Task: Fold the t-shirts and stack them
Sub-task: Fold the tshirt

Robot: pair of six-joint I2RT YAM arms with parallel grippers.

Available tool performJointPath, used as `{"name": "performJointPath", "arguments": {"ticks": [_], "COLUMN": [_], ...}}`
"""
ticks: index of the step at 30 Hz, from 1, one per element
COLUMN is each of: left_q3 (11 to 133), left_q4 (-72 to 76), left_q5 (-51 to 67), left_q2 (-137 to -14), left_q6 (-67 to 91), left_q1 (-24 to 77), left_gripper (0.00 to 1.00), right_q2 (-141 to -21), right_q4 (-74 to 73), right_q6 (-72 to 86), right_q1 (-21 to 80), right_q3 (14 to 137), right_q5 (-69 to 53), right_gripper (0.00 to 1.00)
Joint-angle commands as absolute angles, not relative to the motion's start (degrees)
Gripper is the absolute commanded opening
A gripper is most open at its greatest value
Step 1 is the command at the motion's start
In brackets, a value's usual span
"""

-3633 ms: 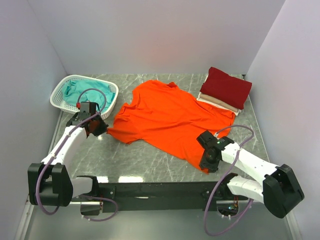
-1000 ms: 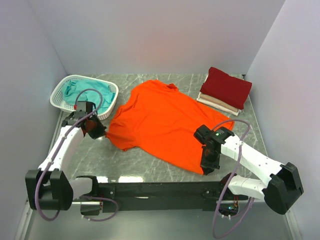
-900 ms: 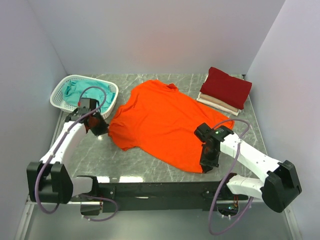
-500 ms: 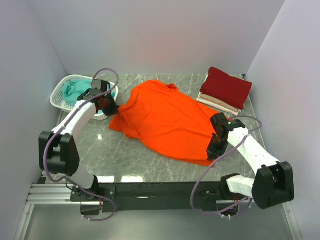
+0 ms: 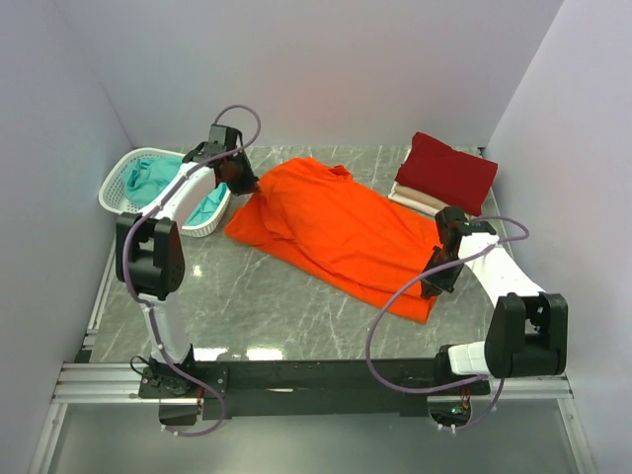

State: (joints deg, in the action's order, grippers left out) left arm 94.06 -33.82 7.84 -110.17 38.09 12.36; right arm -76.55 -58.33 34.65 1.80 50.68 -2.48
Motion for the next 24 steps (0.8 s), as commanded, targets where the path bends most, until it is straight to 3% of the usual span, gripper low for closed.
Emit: {"name": "performJointPath", "arguments": {"ticks": [1,17,19,20,21,22,24], "left_q3": [99.5,110.9,112.8,113.5,114.3,114.6,114.8], "left_q4": [-32.5,-31.7,-32.3,-32.5,-32.5,-32.3,-32.0], "left_q5": [8.5,11.5,11.5,11.6,11.5,11.4,11.5], "left_q2": [-112.2,-123.0,-124.4,-124.6,-124.7,-124.5,-123.6], "left_q6": [36.6,34.7,34.6,34.5,34.5,34.6,35.0], "left_q1": [12.6,13.7,13.9,13.9,14.1,14.1,14.2], "left_gripper": [0.00,0.01,0.18,0.27,0.47,0.55,0.75], "right_q2": [-78.1,-85.0,-85.2,-85.3,-85.1,-85.0,-83.9], "right_q4": [-56.5,-52.7,-52.6,-52.6,-53.0,-53.2,-54.4], "right_q6": [32.2,30.1,30.3,30.3,30.4,30.5,30.4], "right_q1": [0.3,-4.0,-4.1,-4.1,-4.1,-4.0,-4.1], "right_q3": [53.3,54.7,55.2,55.5,56.6,57.3,60.0], "right_q5": [-0.8,-0.1,-0.1,-0.1,1.0,1.4,2.5], "right_gripper": [0.00,0.00,0.00,0.12,0.19,0.35,0.46]}}
